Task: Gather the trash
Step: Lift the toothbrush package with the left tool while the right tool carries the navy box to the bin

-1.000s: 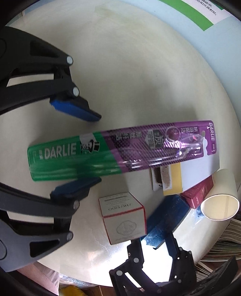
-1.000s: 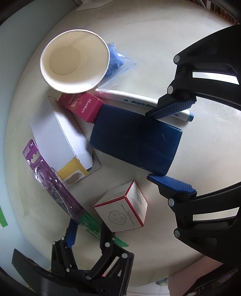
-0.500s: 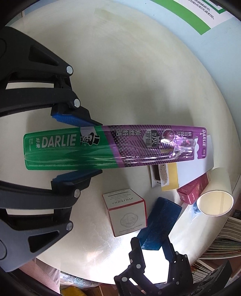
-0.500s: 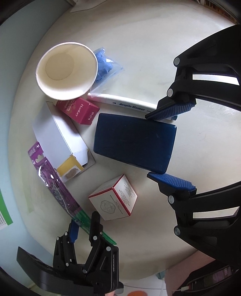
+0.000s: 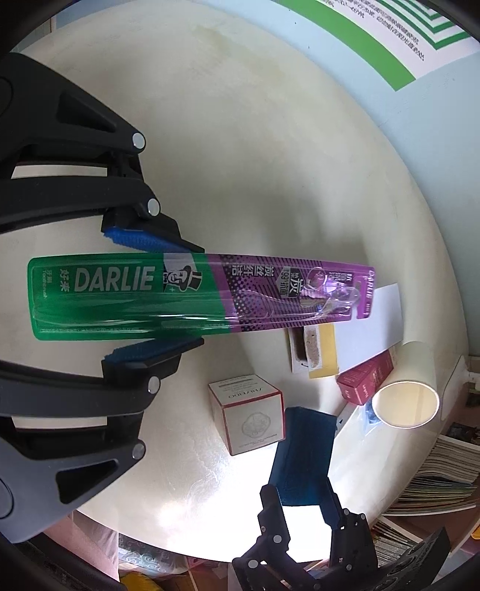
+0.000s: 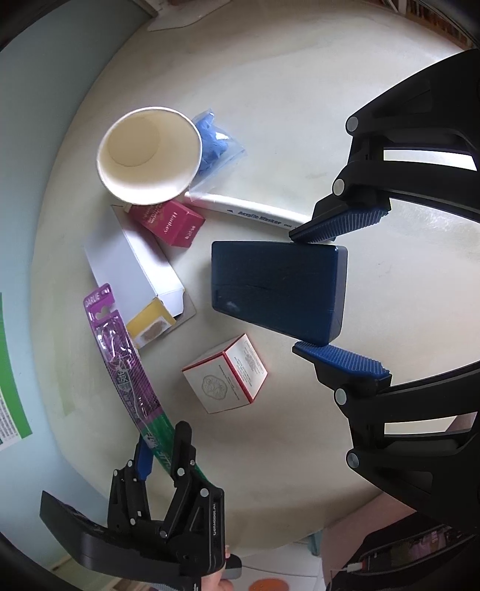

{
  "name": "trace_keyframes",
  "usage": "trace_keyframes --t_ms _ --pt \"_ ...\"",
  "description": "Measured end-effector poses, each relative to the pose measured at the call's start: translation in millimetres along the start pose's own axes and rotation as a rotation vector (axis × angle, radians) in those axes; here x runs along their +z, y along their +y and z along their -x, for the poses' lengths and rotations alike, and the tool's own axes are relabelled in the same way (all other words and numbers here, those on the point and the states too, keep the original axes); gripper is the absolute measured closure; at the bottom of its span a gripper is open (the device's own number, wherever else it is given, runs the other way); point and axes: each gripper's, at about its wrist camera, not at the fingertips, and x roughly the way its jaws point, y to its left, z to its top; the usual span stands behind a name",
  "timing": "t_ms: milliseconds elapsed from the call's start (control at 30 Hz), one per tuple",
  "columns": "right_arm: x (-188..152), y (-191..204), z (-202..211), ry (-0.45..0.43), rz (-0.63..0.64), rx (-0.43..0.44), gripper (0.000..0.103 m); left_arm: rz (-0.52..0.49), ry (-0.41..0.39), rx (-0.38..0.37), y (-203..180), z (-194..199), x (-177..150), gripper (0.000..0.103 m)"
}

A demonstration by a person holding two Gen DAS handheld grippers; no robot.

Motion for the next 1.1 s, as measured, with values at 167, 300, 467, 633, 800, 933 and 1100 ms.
trace_keyframes --t_ms 167,300,467,633,800,933,1100 --pt "8.8 -9.6 10.4 -0.017 -0.006 -0.02 0.048 0.014 -0.022 0.009 -7.5 18.4 -2.3 0.064" --pt "12.0 -11.8 13.4 -0.028 -0.01 -0.032 0.048 0.018 -0.027 0.018 -9.9 21.6 -5.0 0.064" --pt "18.6 -7.8 9.0 -0.046 -0.008 -0.048 0.048 0.029 -0.047 0.022 -8.8 23.1 -3.0 0.065" --pt "19.4 -4.7 8.2 -0.069 -0.016 -0.062 0.049 0.06 -0.077 0.026 -2.2 34.2 -8.0 0.066" --pt "16.7 -2.6 15.6 -0.083 -0.024 -0.075 0.049 0.067 -0.1 0.031 2.0 44.9 -9.6 0.068" --pt "13.9 -0.4 12.7 -0.092 -0.033 -0.084 0.049 0.065 -0.113 0.035 3.8 52.1 -10.5 0.074" --pt "6.4 3.6 23.4 -0.102 -0.045 -0.092 0.049 0.057 -0.114 0.034 3.4 52.8 -12.1 0.074"
